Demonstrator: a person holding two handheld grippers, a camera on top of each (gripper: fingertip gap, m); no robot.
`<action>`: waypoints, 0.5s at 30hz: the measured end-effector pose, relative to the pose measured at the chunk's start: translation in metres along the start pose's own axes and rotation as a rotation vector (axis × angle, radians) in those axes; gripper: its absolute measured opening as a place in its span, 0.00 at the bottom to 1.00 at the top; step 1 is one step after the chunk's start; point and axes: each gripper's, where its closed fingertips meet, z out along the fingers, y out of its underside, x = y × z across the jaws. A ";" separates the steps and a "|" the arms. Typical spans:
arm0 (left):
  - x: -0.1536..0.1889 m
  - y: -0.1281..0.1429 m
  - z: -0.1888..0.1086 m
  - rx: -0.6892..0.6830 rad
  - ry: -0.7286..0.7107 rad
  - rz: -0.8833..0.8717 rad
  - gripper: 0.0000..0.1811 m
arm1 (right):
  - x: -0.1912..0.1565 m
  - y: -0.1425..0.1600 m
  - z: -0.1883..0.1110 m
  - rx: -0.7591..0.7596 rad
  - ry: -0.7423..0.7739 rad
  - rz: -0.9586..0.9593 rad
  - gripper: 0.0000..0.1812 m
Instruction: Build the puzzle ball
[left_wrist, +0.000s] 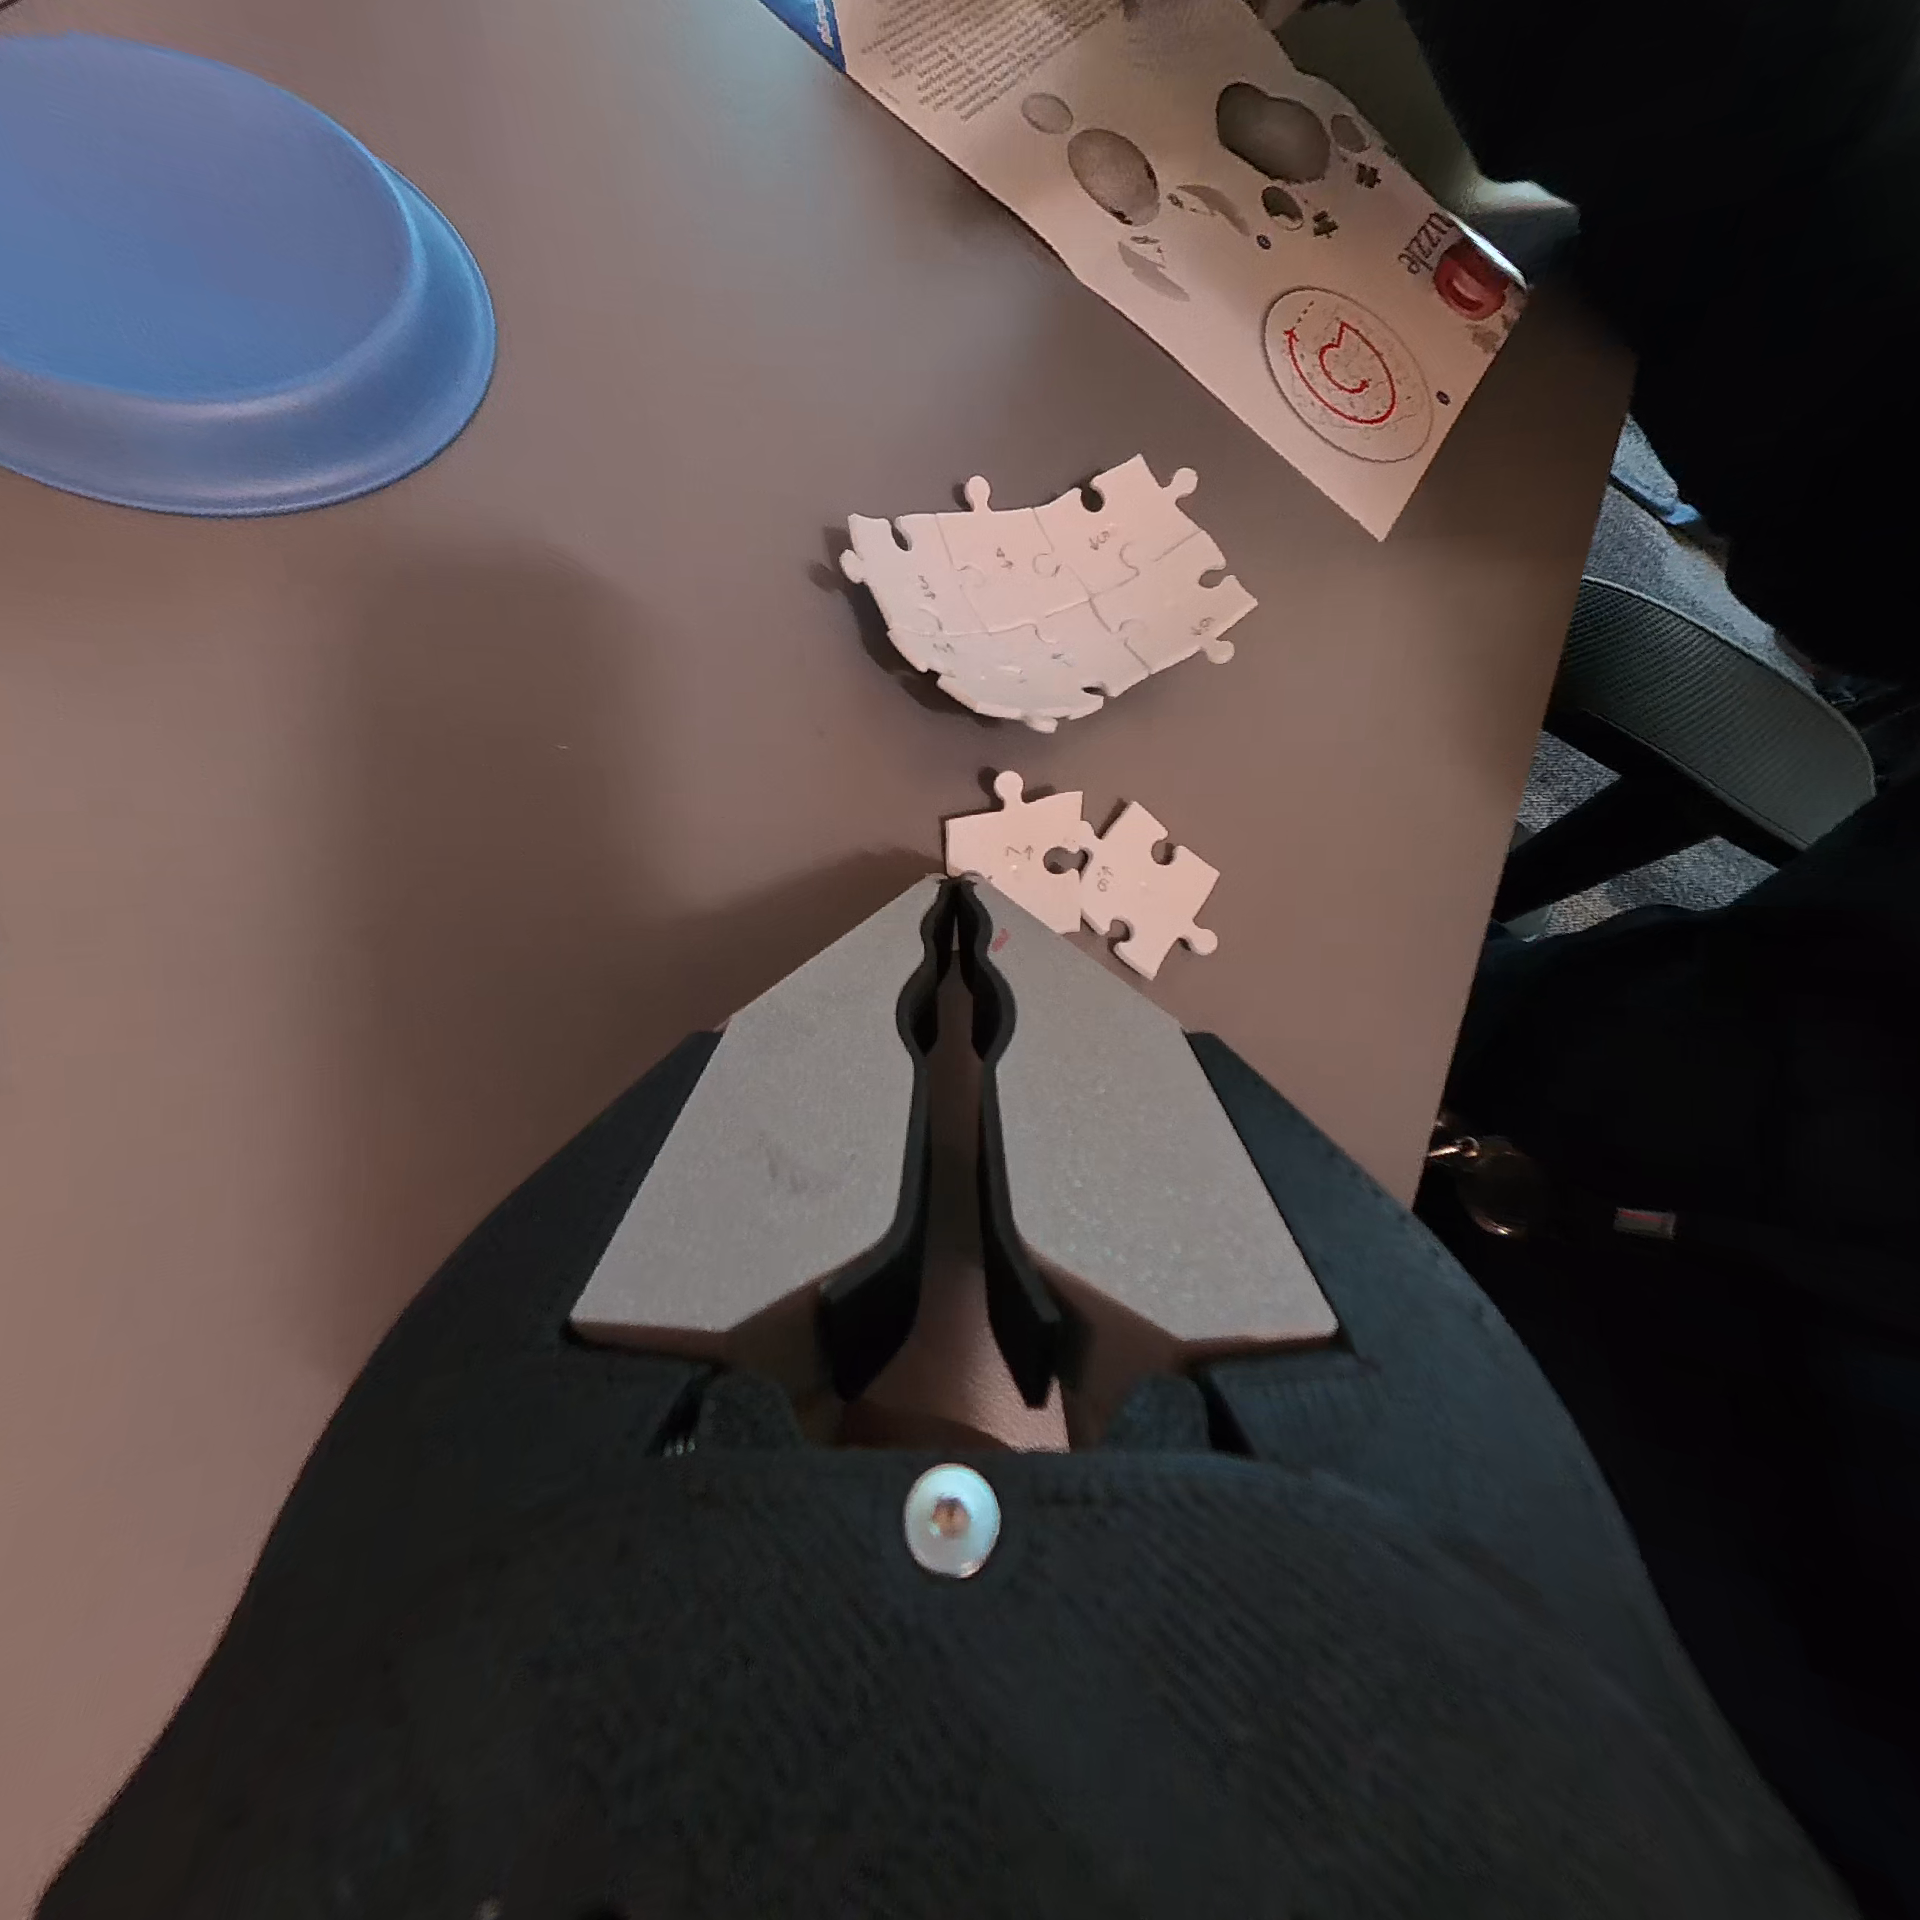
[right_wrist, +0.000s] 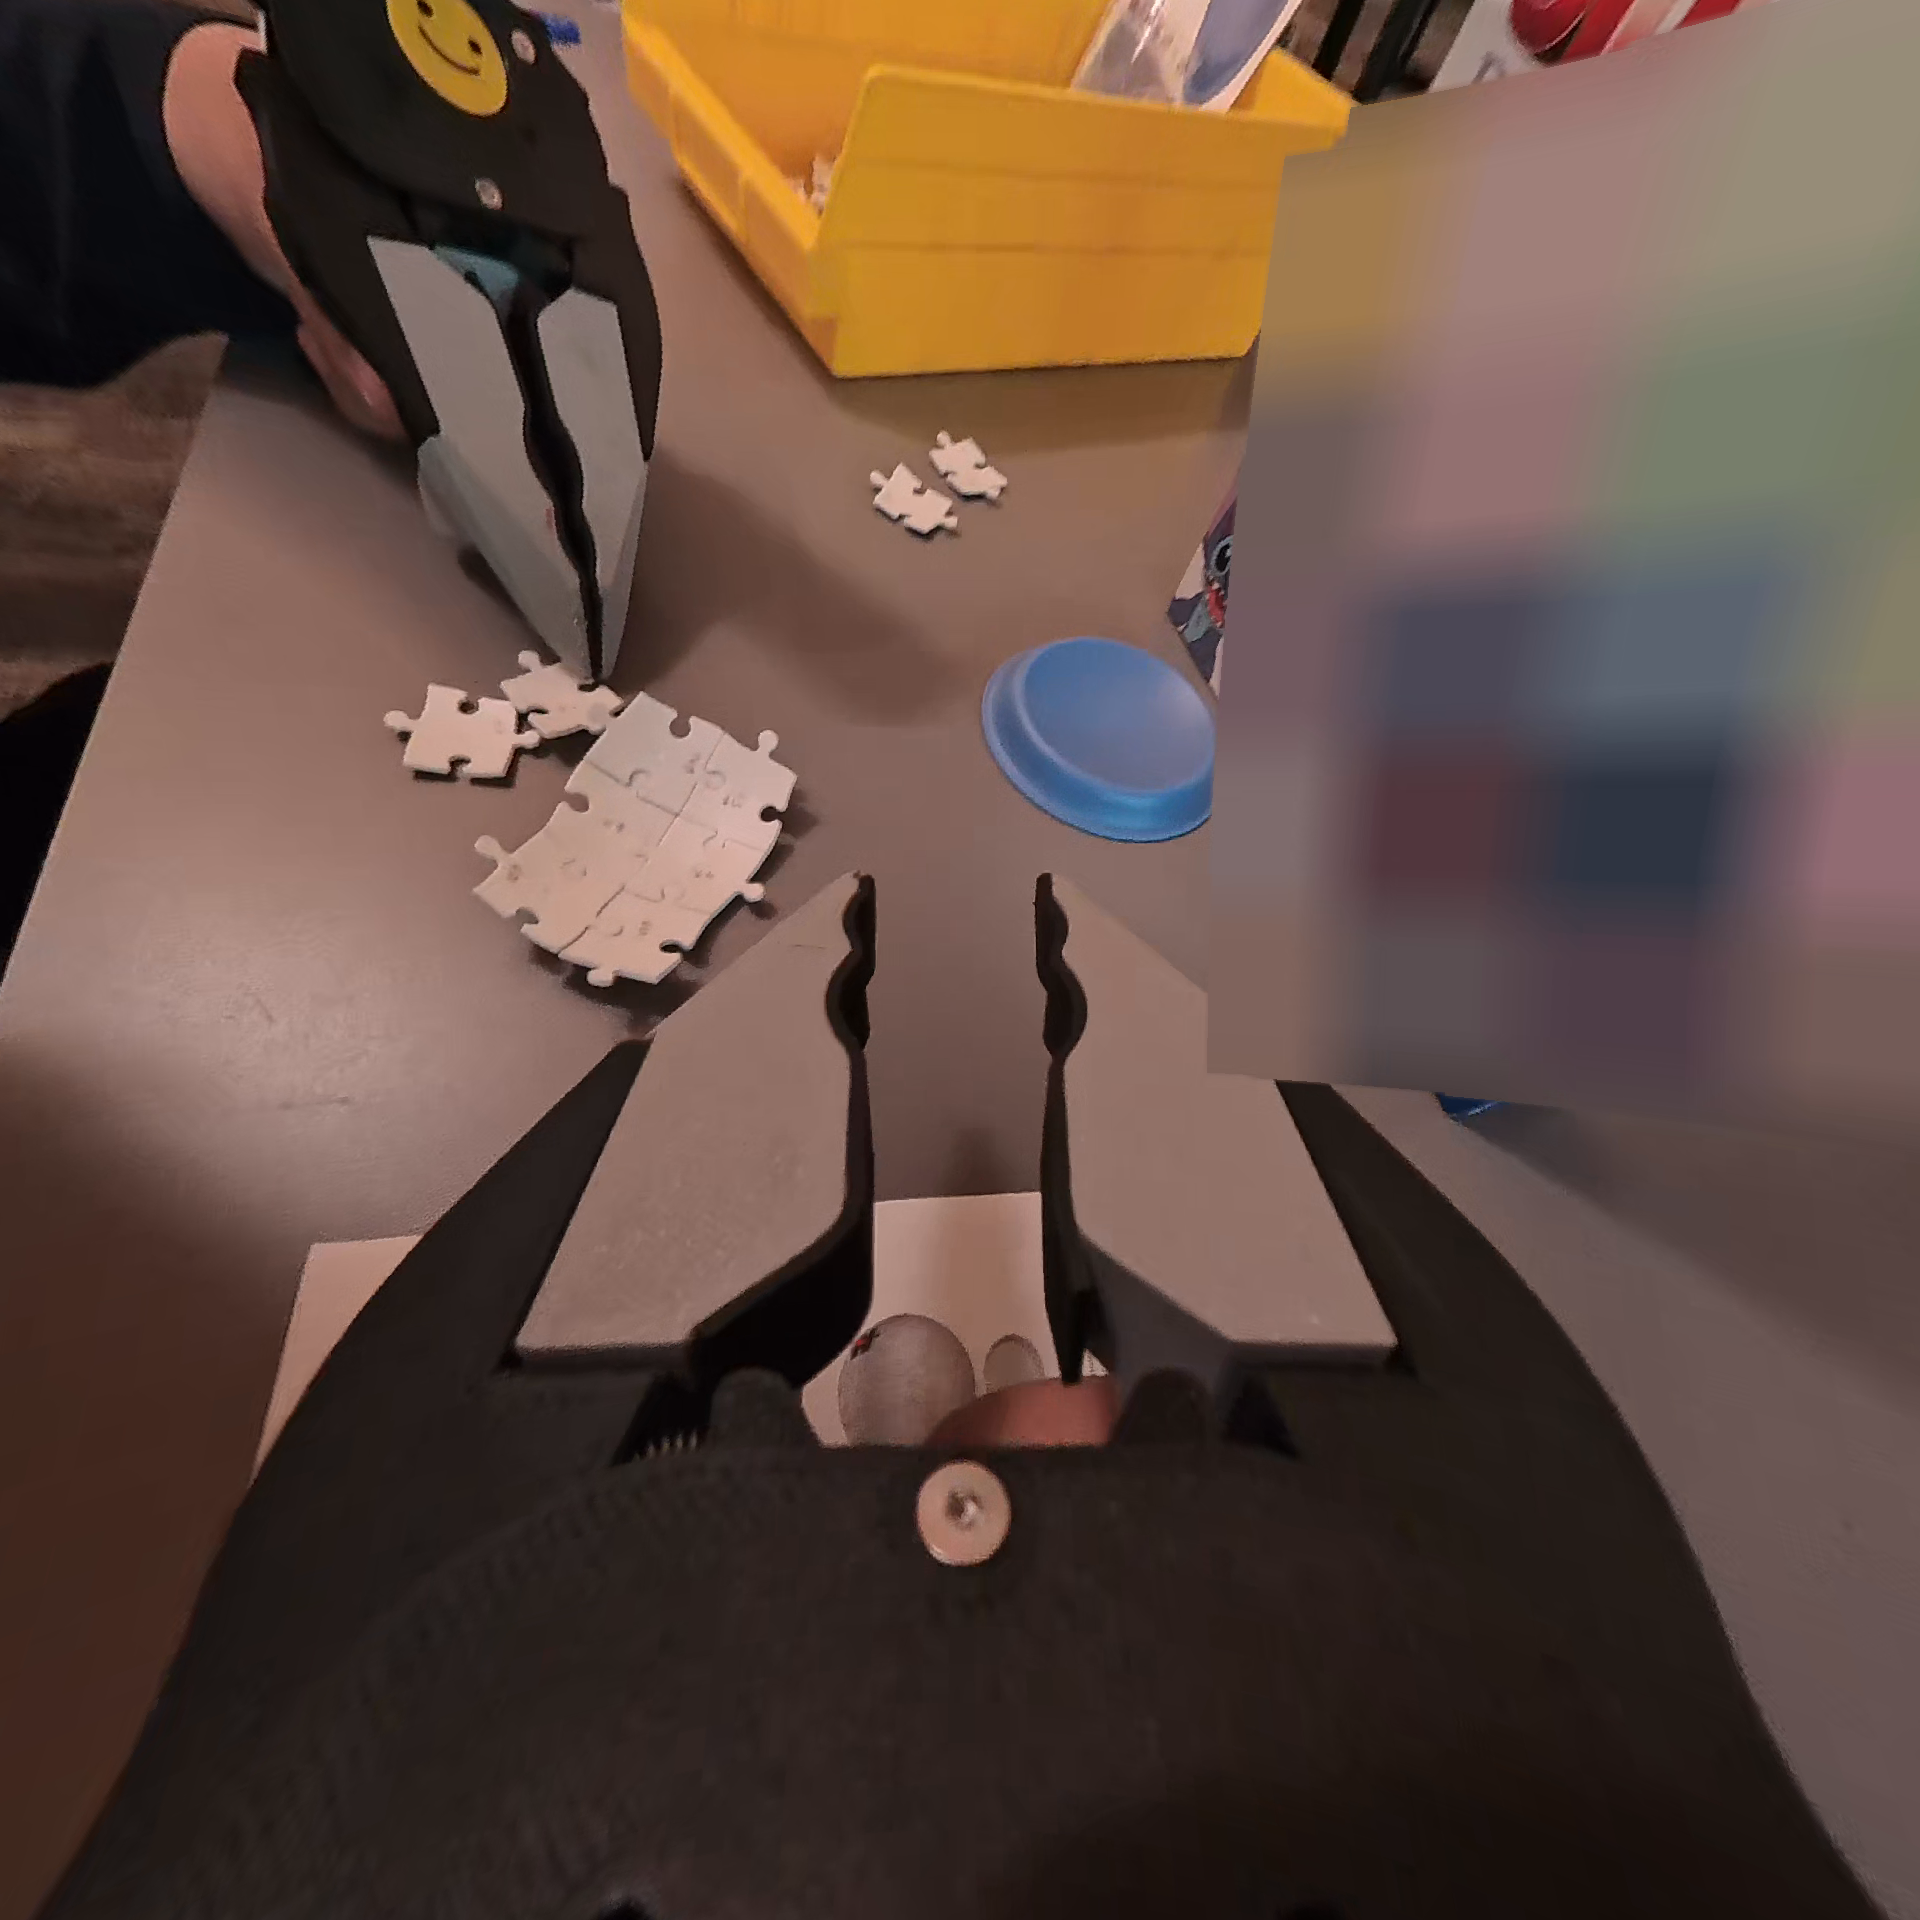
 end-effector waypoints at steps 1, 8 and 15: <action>0.000 0.000 0.000 0.000 0.000 0.000 0.00 | 0.002 0.000 -0.001 0.020 0.019 -0.001 0.15; 0.001 0.000 0.001 -0.002 0.006 0.001 0.00 | 0.007 0.005 -0.002 0.046 0.077 -0.005 0.11; 0.001 0.000 0.001 -0.002 0.012 -0.005 0.00 | 0.004 0.007 -0.003 0.029 0.076 -0.009 0.11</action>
